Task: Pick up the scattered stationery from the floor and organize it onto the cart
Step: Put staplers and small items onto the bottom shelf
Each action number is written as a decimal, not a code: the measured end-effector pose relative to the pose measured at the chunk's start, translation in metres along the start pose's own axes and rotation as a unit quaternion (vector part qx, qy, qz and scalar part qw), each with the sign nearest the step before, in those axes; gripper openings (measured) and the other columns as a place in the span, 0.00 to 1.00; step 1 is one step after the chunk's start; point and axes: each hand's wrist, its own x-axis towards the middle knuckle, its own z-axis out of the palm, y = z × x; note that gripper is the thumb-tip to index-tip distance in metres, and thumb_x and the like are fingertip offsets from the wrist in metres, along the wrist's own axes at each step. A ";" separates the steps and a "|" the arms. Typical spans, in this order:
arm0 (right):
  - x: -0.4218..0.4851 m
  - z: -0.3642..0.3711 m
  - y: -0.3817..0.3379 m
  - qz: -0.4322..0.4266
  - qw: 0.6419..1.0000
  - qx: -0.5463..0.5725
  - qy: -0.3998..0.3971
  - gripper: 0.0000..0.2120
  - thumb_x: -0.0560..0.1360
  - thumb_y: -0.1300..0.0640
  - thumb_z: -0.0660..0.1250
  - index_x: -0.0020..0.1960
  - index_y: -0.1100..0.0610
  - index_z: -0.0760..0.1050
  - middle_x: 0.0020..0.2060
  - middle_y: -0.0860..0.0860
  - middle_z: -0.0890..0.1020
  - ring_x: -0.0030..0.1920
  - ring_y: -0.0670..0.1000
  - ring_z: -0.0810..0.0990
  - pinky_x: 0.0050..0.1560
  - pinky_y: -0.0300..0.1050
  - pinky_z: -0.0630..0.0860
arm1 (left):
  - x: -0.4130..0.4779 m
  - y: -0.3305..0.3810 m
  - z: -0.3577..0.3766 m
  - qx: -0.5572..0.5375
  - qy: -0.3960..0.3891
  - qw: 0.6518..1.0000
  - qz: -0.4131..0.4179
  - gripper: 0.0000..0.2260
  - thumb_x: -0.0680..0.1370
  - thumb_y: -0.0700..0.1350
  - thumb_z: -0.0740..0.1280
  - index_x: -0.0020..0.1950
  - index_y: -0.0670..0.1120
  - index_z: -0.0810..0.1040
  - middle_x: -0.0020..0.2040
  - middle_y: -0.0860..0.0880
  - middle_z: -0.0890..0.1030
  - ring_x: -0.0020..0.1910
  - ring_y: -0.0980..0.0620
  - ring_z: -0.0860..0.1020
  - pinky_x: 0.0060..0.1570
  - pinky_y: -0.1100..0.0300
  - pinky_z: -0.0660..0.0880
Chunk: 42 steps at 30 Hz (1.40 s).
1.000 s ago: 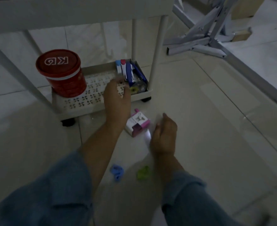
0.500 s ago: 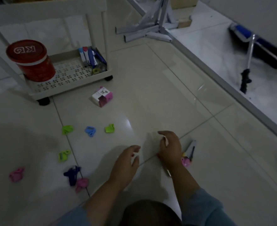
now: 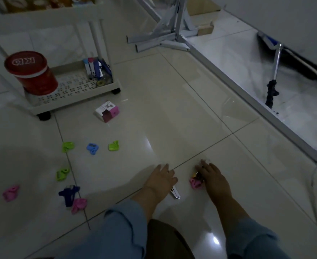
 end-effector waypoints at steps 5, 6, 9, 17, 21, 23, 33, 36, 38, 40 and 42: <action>0.022 0.010 -0.007 -0.024 0.994 -0.014 0.105 0.13 0.73 0.59 0.68 0.58 0.57 0.77 0.58 0.57 0.79 0.66 0.63 0.71 0.61 0.56 0.69 | -0.017 -0.028 0.011 -0.102 0.095 0.988 -0.073 0.16 0.79 0.40 0.54 0.67 0.46 0.66 0.67 0.44 0.67 0.67 0.44 0.65 0.67 0.54 0.57; 0.026 0.010 -0.016 -0.028 0.990 0.014 0.134 0.13 0.72 0.60 0.70 0.57 0.59 0.78 0.54 0.58 0.81 0.62 0.64 0.74 0.59 0.58 0.71 | -0.024 -0.036 0.012 -0.146 0.132 0.976 -0.093 0.14 0.79 0.42 0.55 0.65 0.46 0.68 0.64 0.45 0.69 0.63 0.45 0.68 0.63 0.55 0.61; 0.044 0.003 -0.067 -0.069 0.964 0.155 0.203 0.13 0.73 0.62 0.69 0.58 0.59 0.76 0.52 0.56 0.81 0.53 0.58 0.79 0.55 0.52 0.75 | -0.044 -0.064 0.013 -0.290 0.250 0.910 -0.158 0.13 0.79 0.47 0.57 0.62 0.45 0.71 0.59 0.46 0.73 0.56 0.45 0.73 0.55 0.55 0.68; 0.072 -0.038 -0.303 -0.055 0.867 0.462 0.177 0.11 0.79 0.62 0.58 0.61 0.63 0.67 0.49 0.52 0.71 0.48 0.48 0.71 0.47 0.34 0.64 | -0.144 -0.172 -0.036 -0.523 0.358 0.695 -0.340 0.04 0.80 0.43 0.60 0.51 0.43 0.71 0.42 0.48 0.76 0.37 0.54 0.73 0.31 0.66 0.65; 0.062 -0.058 -0.354 -0.044 0.842 0.510 0.171 0.05 0.79 0.63 0.56 0.53 0.63 0.68 0.41 0.54 0.71 0.39 0.47 0.69 0.35 0.27 0.65 | -0.167 -0.217 -0.076 -0.560 0.339 0.657 -0.373 0.05 0.80 0.43 0.59 0.52 0.42 0.70 0.37 0.50 0.72 0.32 0.57 0.69 0.29 0.65 0.63; 0.072 -0.054 -0.358 -0.037 0.827 0.535 0.169 0.06 0.79 0.63 0.58 0.54 0.64 0.69 0.43 0.55 0.73 0.41 0.49 0.72 0.39 0.31 0.66 | -0.158 -0.233 -0.077 -0.570 0.342 0.642 -0.381 0.05 0.79 0.42 0.60 0.53 0.42 0.70 0.39 0.49 0.73 0.34 0.53 0.71 0.30 0.63 0.64; 0.097 -0.032 -0.297 -0.086 0.845 0.521 0.087 0.13 0.77 0.64 0.59 0.62 0.64 0.67 0.40 0.48 0.72 0.37 0.43 0.71 0.33 0.25 0.67 | -0.123 -0.218 -0.050 -0.543 0.452 0.554 -0.440 0.14 0.74 0.42 0.69 0.57 0.38 0.76 0.48 0.44 0.78 0.47 0.49 0.76 0.39 0.69 0.64; 0.098 -0.042 -0.285 -0.103 0.864 0.491 0.046 0.12 0.80 0.60 0.57 0.61 0.63 0.70 0.44 0.53 0.75 0.43 0.52 0.75 0.44 0.42 0.75 | -0.124 -0.209 -0.062 -0.578 0.458 0.494 -0.460 0.23 0.72 0.43 0.72 0.63 0.39 0.70 0.49 0.47 0.74 0.48 0.52 0.73 0.43 0.68 0.66; 0.108 -0.054 -0.288 -0.107 0.864 0.492 0.032 0.11 0.81 0.58 0.54 0.56 0.63 0.71 0.40 0.53 0.75 0.38 0.52 0.75 0.40 0.45 0.75 | -0.119 -0.216 -0.067 -0.596 0.469 0.447 -0.474 0.26 0.70 0.43 0.74 0.63 0.40 0.69 0.51 0.47 0.75 0.48 0.51 0.74 0.47 0.63 0.69; 0.120 -0.069 -0.295 -0.120 0.855 0.504 0.027 0.10 0.82 0.59 0.52 0.52 0.62 0.70 0.35 0.51 0.72 0.34 0.49 0.71 0.37 0.40 0.72 | -0.111 -0.228 -0.068 -0.616 0.488 0.393 -0.477 0.25 0.68 0.43 0.75 0.61 0.38 0.71 0.51 0.46 0.79 0.47 0.50 0.77 0.45 0.61 0.72; 0.135 -0.078 -0.304 -0.120 0.846 0.519 0.018 0.10 0.82 0.60 0.50 0.45 0.61 0.67 0.32 0.52 0.68 0.32 0.48 0.66 0.30 0.31 0.67 | -0.102 -0.244 -0.066 -0.655 0.502 0.347 -0.447 0.23 0.70 0.43 0.74 0.60 0.36 0.73 0.53 0.40 0.81 0.45 0.49 0.79 0.40 0.63 0.76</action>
